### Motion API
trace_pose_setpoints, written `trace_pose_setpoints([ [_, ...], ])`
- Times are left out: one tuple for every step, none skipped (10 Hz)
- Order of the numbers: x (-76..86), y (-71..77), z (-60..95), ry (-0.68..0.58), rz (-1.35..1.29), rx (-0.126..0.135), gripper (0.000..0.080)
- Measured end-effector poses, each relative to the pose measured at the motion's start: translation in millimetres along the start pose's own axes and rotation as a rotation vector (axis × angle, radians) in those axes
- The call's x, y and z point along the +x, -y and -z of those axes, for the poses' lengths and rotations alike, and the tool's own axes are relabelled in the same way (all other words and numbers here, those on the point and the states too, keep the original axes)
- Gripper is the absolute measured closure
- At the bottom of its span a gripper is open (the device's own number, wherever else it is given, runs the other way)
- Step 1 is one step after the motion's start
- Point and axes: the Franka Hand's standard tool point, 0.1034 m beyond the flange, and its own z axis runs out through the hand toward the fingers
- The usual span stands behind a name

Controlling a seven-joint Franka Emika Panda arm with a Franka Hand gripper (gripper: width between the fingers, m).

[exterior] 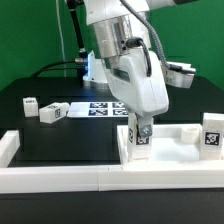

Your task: Assemble square table

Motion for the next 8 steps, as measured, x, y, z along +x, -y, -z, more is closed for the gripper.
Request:
trace_pose_setpoints([
  [-0.3, 0.2, -0.1, -0.001, 0.012, 0.0, 0.043],
  [0.5, 0.5, 0.6, -0.011, 0.263, -0.008, 0.0295],
  [-0.2, 1.7, 2.9, -0.008, 0.471, -0.025, 0.0295],
  [-0.6, 2.5, 5.1, -0.013, 0.495, -0.019, 0.0181],
  [0.0, 1.8, 4.0, -0.012, 0.581, -0.021, 0.0159],
  [0.2, 1.5, 3.6, -0.011, 0.653, -0.022, 0.0159],
  [0.4, 1.5, 3.8, -0.013, 0.729, -0.026, 0.0151],
  [2.0, 1.9, 4.6, -0.037, 0.982, -0.064, 0.0151],
])
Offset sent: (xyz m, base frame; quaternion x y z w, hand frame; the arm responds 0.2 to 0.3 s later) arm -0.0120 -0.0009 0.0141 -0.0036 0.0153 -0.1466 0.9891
